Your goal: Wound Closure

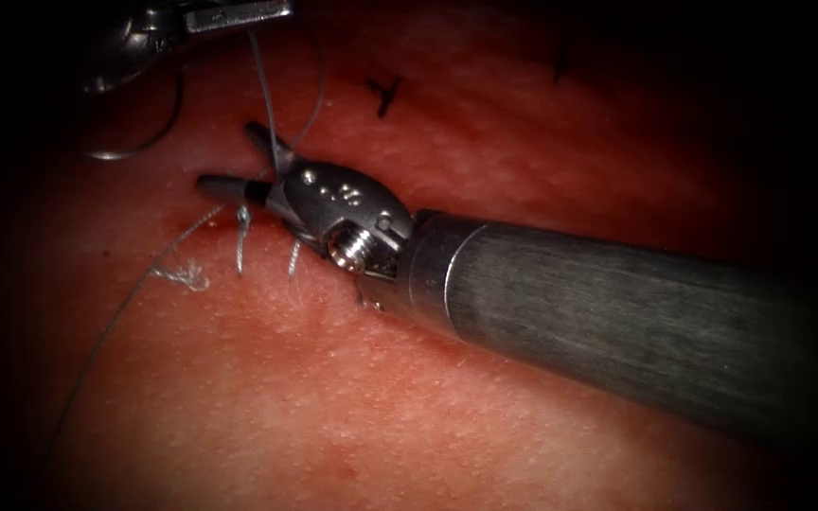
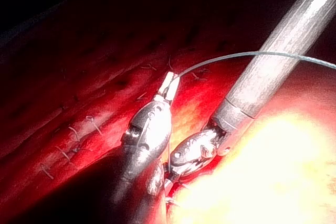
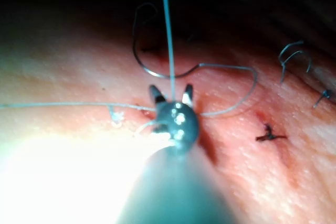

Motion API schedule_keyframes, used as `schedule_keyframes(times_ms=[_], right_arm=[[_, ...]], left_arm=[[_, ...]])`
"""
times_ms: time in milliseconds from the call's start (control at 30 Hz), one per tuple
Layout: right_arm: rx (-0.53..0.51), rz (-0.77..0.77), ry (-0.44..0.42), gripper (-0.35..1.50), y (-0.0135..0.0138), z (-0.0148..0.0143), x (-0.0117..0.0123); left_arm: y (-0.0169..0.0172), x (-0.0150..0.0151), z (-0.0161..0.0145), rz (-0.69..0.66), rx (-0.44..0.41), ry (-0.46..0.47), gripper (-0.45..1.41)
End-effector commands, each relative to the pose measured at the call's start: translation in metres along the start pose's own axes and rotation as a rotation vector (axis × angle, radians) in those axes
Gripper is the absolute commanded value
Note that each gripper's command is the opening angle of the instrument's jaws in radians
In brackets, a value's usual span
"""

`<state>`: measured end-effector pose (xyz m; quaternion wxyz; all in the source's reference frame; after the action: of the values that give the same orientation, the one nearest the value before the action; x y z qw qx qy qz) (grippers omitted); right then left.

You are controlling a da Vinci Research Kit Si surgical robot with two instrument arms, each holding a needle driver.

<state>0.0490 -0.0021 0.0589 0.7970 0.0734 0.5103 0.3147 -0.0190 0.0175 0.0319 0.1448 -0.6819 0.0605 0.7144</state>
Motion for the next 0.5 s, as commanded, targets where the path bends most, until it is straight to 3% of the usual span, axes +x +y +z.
schedule_keyframes(times_ms=[33, 100, 133, 200, 233, 333, 467, 500], right_arm=[[0.001, -0.007, 0.004, 1.20, 0.0003, 0.0009, 0.0007], [0.001, -0.012, 0.004, 1.06, 0.0003, 0.0009, 0.0007], [0.000, -0.012, 0.007, 0.79, 0.0002, 0.0008, 0.0007], [-0.001, -0.015, 0.010, -0.22, -0.0003, 0.0006, 0.0006], [-0.051, -0.009, -0.011, -0.35, -0.0005, 0.0006, 0.0007], [-0.112, -0.055, -0.023, -0.35, -0.0006, 0.0004, 0.0013], [-0.115, -0.061, -0.014, -0.35, -0.0009, 0.0000, 0.0019], [-0.113, -0.059, -0.007, 0.29, -0.0007, -0.0006, 0.0020]], left_arm=[[-0.0005, -0.0002, 0.0009, 0.003, -0.001, 0.004, -0.45], [-0.0004, -0.0002, 0.0009, 0.003, -0.001, 0.004, -0.45], [-0.0003, -0.0001, 0.0009, 0.003, -0.001, 0.004, -0.45], [-0.0002, 0.0000, 0.0009, 0.004, -0.001, 0.005, -0.45], [-0.0001, 0.0000, 0.0010, 0.004, -0.002, 0.006, -0.45], [0.0003, 0.0002, 0.0010, 0.005, -0.008, 0.004, -0.45], [0.0007, 0.0006, 0.0005, 0.004, -0.016, 0.007, -0.45], [0.0008, 0.0007, 0.0002, 0.004, -0.018, 0.006, -0.45]])
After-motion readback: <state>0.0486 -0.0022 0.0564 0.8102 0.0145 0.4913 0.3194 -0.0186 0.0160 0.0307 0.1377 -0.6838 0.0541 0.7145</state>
